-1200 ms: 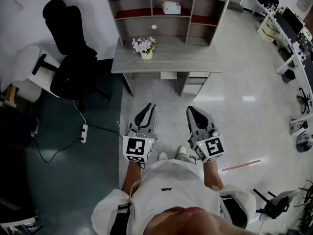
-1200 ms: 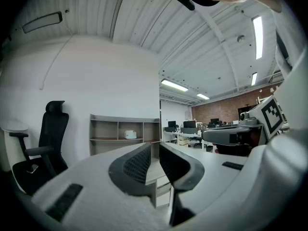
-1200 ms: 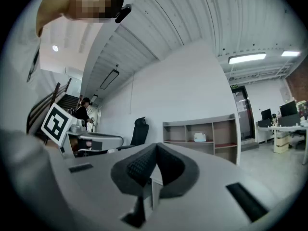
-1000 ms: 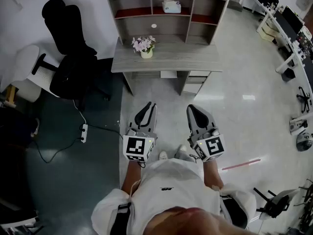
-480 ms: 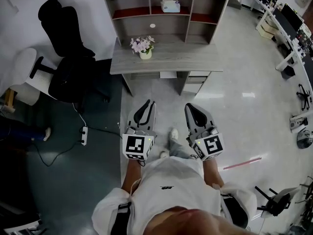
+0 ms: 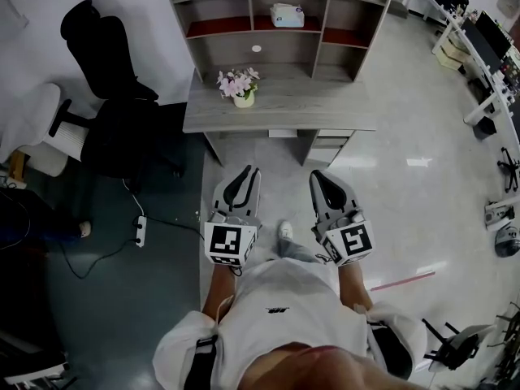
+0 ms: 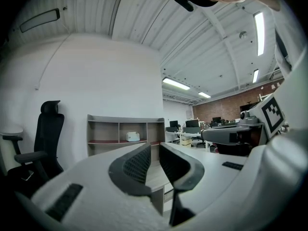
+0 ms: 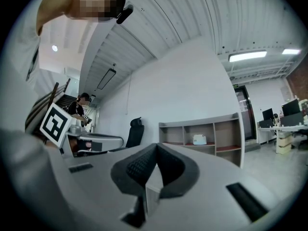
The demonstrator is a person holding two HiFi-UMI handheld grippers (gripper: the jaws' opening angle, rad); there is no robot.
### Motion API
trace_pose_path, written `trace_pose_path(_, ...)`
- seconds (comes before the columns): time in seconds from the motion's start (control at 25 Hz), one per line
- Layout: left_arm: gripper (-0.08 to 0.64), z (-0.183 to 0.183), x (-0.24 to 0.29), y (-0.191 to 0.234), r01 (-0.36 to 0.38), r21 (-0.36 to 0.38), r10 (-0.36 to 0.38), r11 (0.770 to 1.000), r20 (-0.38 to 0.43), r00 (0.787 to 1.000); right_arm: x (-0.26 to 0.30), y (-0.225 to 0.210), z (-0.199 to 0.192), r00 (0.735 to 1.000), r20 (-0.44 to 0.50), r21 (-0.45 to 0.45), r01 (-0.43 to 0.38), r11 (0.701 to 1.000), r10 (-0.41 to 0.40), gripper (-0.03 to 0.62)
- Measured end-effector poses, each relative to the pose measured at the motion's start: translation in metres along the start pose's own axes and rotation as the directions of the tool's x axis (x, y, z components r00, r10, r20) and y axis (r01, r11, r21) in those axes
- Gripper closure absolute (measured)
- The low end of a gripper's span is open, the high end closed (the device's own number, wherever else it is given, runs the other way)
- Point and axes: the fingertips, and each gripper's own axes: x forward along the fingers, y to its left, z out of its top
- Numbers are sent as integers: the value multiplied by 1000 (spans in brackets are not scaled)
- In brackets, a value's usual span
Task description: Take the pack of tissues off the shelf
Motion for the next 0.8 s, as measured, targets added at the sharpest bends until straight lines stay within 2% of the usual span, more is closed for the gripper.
trace_pose_path(0.8, 488, 4, 112, 26, -58, 19, 58, 998, -27, 998, 82, -93, -2, 998, -15, 2, -57, 998, 57, 568)
